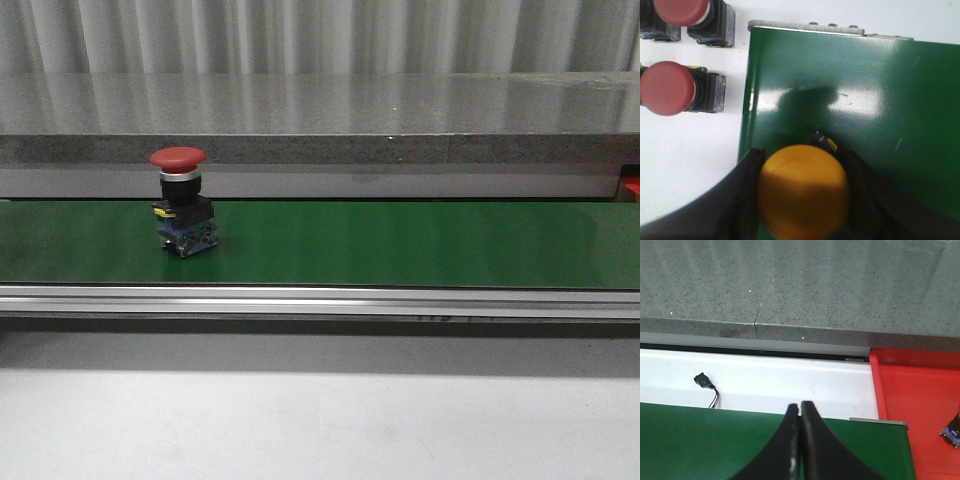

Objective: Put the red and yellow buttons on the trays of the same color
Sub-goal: 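Set the yellow button on the conveyor and open the left gripper, then reach the right gripper to the red button at the conveyor end and grasp, then carry the red button into the red tray and open the right gripper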

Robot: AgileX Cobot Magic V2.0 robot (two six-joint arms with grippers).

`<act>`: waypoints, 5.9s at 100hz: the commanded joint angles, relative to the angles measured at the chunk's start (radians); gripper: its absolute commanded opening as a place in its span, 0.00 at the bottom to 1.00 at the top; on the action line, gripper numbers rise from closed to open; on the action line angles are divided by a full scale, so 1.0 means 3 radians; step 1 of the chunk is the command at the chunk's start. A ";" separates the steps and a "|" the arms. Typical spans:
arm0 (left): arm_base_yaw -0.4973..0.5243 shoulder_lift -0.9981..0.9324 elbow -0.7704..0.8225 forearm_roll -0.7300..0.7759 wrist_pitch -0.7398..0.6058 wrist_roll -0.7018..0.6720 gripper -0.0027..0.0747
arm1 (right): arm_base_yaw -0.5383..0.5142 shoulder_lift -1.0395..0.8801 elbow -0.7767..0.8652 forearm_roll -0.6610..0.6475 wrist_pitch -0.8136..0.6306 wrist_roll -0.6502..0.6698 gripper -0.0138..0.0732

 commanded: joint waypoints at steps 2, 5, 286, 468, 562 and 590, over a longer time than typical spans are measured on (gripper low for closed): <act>-0.0008 -0.0084 -0.0109 0.0053 0.0066 0.0010 0.08 | 0.0000 -0.0042 -0.0091 -0.0003 -0.0213 -0.0011 0.08; -0.0008 -0.0084 -0.0130 0.0045 0.0112 0.0018 0.13 | 0.0000 -0.0042 -0.0091 -0.0003 -0.0213 -0.0011 0.08; -0.0647 -0.4277 0.2326 -0.0231 -0.1180 -0.0301 0.01 | 0.0296 0.0278 -0.0375 0.0325 0.0961 -0.0214 0.89; -0.0647 -0.4277 0.2326 -0.0231 -0.1180 -0.0301 0.01 | -0.1068 0.3484 -0.3251 0.0172 0.1357 -0.0241 0.19; -0.0647 -0.4277 0.2326 -0.0231 -0.1180 -0.0301 0.01 | -0.1132 0.4095 -0.3476 -0.0069 0.1349 -0.0244 0.86; -0.0647 -0.4277 0.2326 -0.0231 -0.1180 -0.0301 0.01 | -0.1132 0.3770 -0.3715 0.0091 0.1602 -0.0244 0.86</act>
